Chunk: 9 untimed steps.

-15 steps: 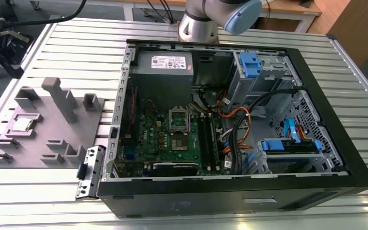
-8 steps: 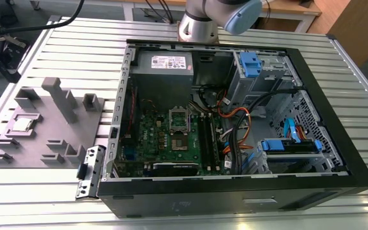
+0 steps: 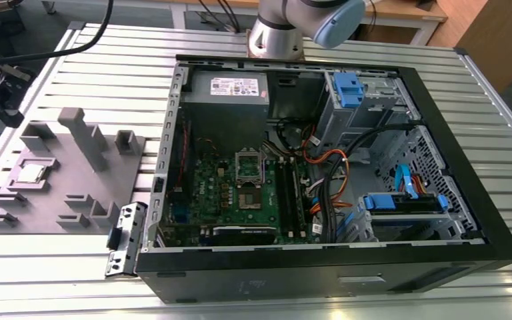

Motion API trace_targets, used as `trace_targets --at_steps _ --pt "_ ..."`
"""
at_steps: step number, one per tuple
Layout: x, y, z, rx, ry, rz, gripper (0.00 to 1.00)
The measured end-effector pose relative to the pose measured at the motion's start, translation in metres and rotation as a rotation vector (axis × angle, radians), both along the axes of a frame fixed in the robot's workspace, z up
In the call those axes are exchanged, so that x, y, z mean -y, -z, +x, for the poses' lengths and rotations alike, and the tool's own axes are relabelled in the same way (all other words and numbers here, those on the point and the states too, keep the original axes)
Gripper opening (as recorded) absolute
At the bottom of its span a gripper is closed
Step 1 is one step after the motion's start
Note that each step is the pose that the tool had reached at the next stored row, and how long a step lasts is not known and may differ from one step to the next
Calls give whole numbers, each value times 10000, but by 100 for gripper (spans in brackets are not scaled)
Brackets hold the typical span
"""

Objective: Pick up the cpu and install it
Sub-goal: 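Reach for the cpu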

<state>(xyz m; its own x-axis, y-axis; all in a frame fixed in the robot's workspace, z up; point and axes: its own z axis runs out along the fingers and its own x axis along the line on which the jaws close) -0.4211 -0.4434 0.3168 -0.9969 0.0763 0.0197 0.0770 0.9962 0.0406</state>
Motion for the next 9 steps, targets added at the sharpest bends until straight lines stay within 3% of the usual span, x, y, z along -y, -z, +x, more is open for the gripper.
trace_targets --at_steps 3,9 --pt "35 27 -23 -13 0 -1 11" --pt "39 33 -31 -16 -3 -2 11"
